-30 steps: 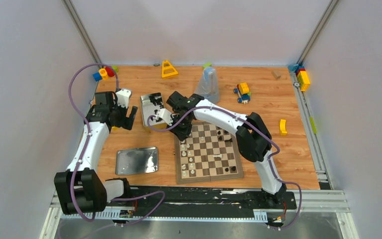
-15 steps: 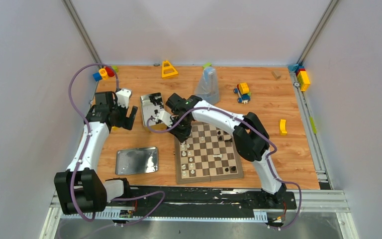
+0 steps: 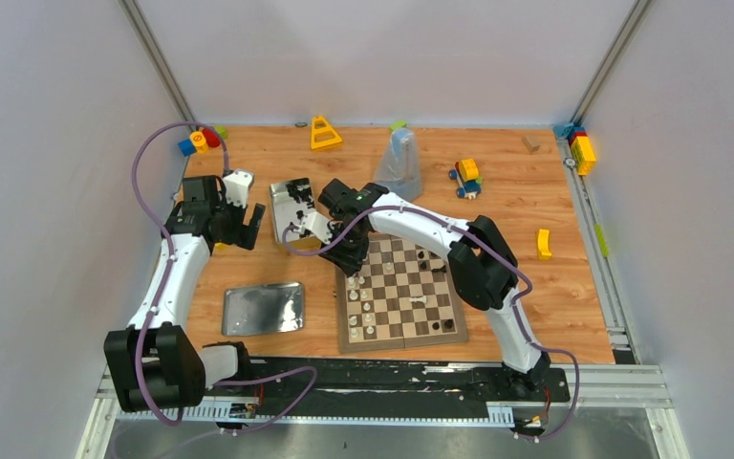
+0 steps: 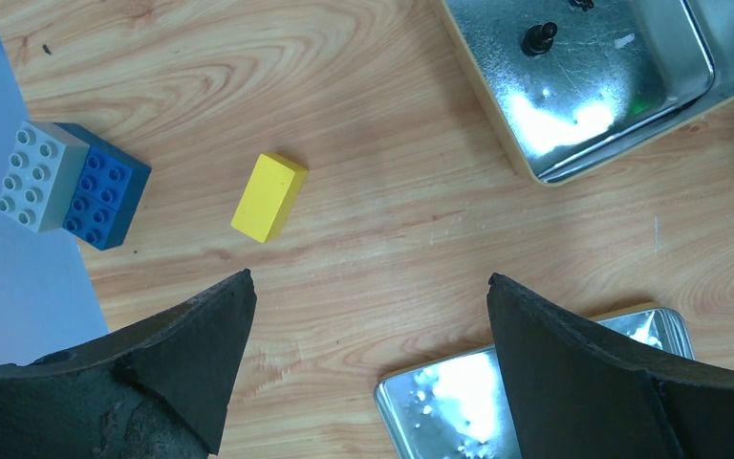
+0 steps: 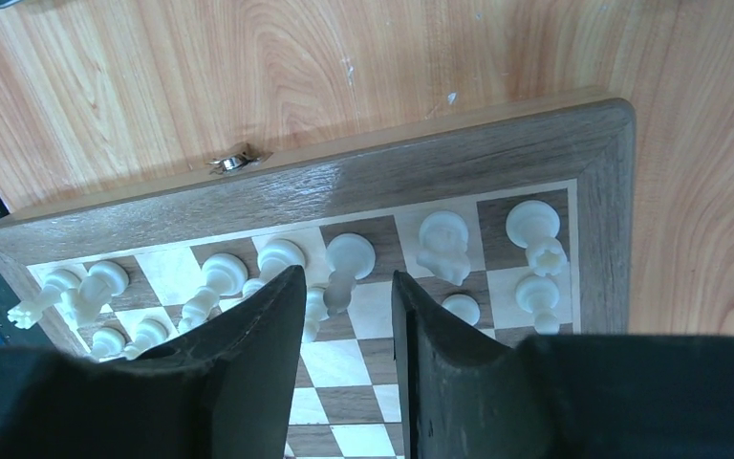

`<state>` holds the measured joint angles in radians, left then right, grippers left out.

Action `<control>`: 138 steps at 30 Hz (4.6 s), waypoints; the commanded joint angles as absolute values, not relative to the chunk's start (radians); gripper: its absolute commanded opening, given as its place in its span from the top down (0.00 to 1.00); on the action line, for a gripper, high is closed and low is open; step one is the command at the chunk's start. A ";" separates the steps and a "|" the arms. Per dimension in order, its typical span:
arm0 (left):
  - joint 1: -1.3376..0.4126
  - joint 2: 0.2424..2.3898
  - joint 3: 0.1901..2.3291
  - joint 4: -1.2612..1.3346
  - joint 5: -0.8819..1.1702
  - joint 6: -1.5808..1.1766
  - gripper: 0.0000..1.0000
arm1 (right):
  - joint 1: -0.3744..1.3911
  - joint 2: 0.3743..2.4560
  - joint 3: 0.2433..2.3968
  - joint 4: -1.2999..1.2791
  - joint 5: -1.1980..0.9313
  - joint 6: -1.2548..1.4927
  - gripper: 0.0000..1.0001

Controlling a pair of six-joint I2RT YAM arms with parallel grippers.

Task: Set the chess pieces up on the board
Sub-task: Place the chess piece on the chessboard, then adjust the chess piece on the chessboard.

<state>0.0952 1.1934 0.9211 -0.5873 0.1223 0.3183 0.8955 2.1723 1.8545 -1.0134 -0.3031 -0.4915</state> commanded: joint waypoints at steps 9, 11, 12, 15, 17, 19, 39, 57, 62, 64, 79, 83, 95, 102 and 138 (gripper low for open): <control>0.107 1.195 0.942 -0.582 0.141 0.312 0.02 | 0.853 1.926 1.802 -0.980 -0.234 -0.481 0.58; 0.107 1.195 0.942 -0.581 0.142 0.314 0.02 | 0.833 1.901 1.763 -0.972 -0.237 -0.479 0.58; 0.106 1.194 0.943 -0.581 0.144 0.312 0.02 | 0.825 1.892 1.742 -0.964 -0.245 -0.476 0.58; 0.106 1.195 0.943 -0.582 0.144 0.312 0.02 | 0.813 1.869 1.673 -0.932 -0.277 -0.470 0.58; 0.106 1.195 0.943 -0.584 0.145 0.311 0.02 | 0.813 1.861 1.629 -0.909 -0.302 -0.469 0.58; 0.106 1.195 0.944 -0.584 0.146 0.311 0.02 | 0.813 1.865 1.600 -0.886 -0.315 -0.469 0.58; 0.107 1.200 0.942 -0.584 0.149 0.314 0.02 | 0.827 1.960 1.566 -0.833 -0.437 -0.469 0.58; 0.107 1.196 0.938 -0.583 0.147 0.316 0.02 | 0.860 2.013 1.596 -0.831 -0.418 -0.472 0.64; 0.107 1.196 0.938 -0.583 0.147 0.317 0.02 | 0.868 2.022 1.608 -0.832 -0.412 -0.474 0.64; 0.107 1.196 0.937 -0.583 0.147 0.317 0.02 | 0.871 2.028 1.609 -0.832 -0.406 -0.475 0.66; 0.106 1.198 0.936 -0.583 0.148 0.320 0.02 | 0.871 1.983 1.578 -0.844 -0.358 -0.486 0.89; 0.107 1.198 0.936 -0.583 0.146 0.320 0.02 | 0.870 1.975 1.569 -0.851 -0.358 -0.488 0.91; 0.106 1.205 0.936 -0.583 0.148 0.321 0.02 | 0.870 1.954 1.552 -0.876 -0.370 -0.500 0.93; 0.107 1.206 0.936 -0.583 0.148 0.321 0.02 | 0.874 1.965 1.560 -0.883 -0.382 -0.497 0.91; 0.107 1.209 0.933 -0.584 0.150 0.324 0.02 | 0.799 1.828 1.553 -0.882 -0.309 -0.477 0.55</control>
